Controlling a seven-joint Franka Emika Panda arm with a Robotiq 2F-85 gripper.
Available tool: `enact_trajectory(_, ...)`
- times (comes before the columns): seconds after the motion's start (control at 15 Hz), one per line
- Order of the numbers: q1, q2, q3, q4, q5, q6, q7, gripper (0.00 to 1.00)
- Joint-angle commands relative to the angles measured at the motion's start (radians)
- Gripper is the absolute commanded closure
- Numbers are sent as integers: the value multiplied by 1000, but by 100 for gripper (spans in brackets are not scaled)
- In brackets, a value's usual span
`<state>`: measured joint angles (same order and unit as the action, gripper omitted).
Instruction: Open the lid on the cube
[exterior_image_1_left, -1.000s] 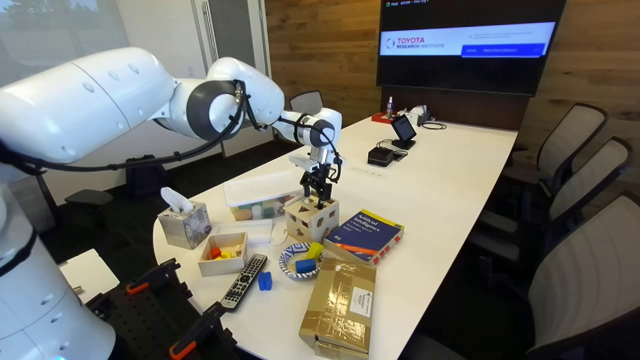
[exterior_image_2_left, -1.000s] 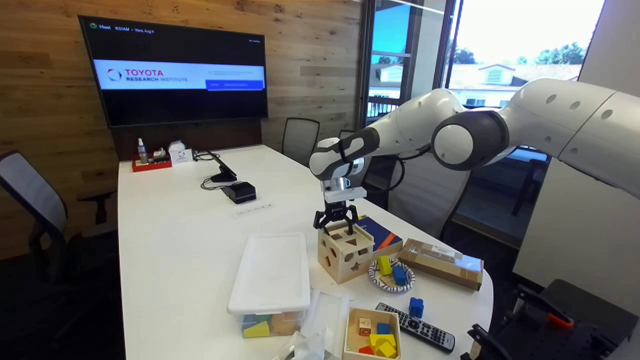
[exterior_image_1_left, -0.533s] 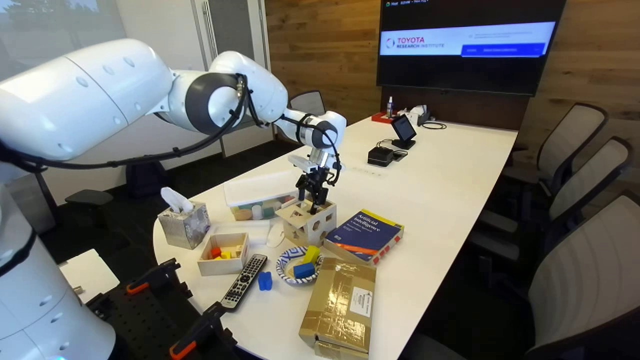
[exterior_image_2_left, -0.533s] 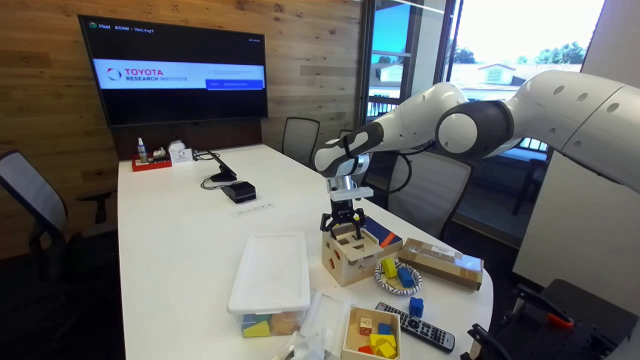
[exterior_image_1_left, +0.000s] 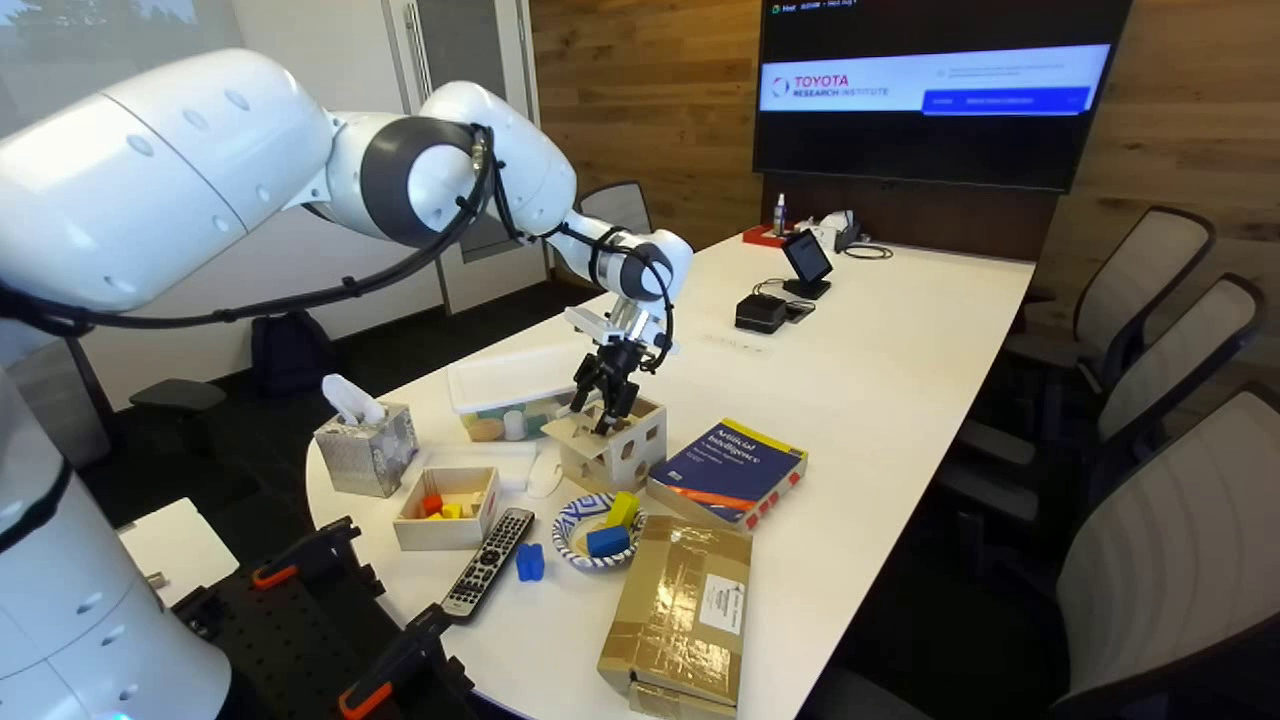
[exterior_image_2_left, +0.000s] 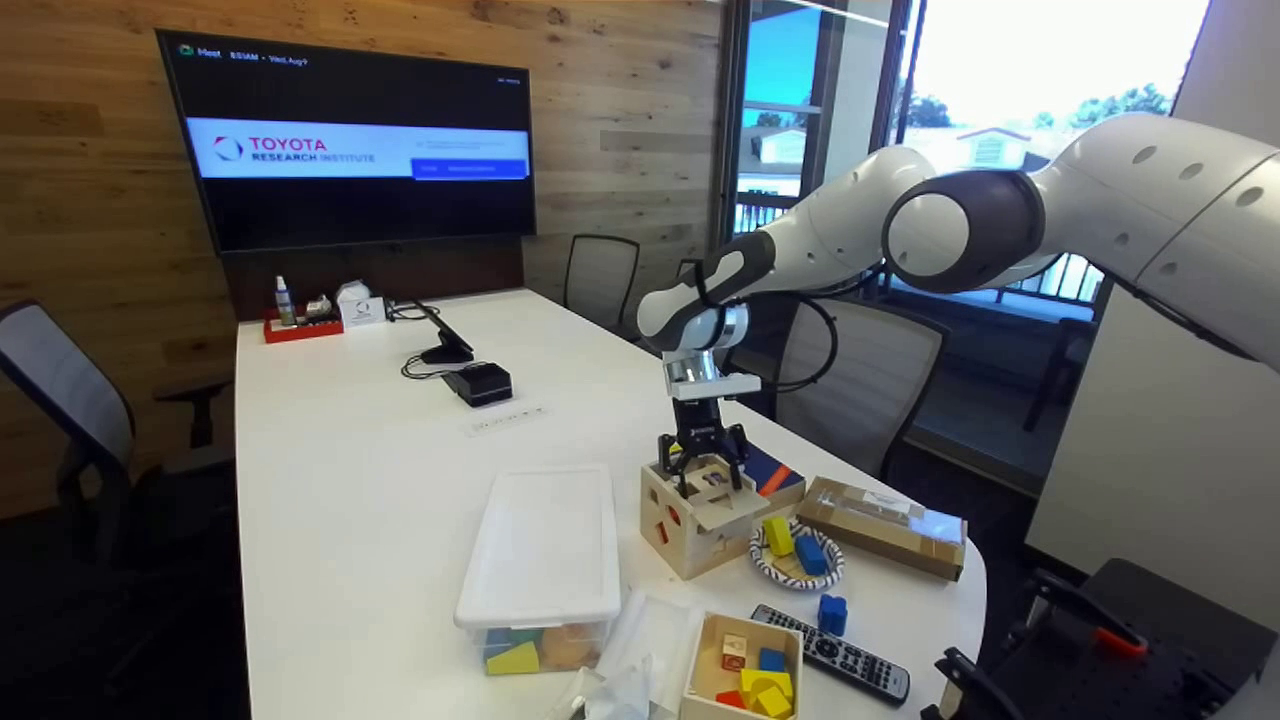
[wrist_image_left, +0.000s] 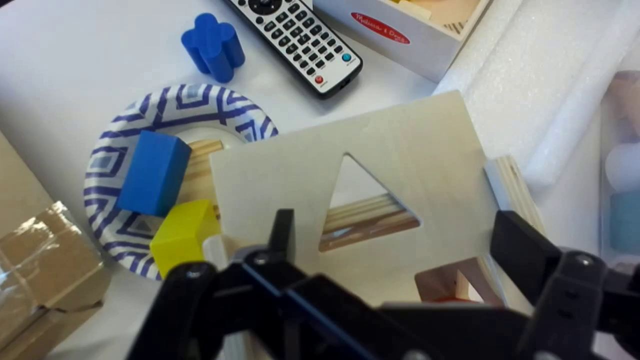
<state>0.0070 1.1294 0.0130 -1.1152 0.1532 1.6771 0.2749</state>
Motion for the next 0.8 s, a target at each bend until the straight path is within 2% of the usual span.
enact_trajectory(0.0, -9, -91, 8, -135, 27, 67, -3, 0)
enact_trajectory(0.33, 12, -147, -20, -206, 11, 229, 7, 0)
enact_trajectory(0.73, 22, -135, -39, -198, -29, 329, 1, 0)
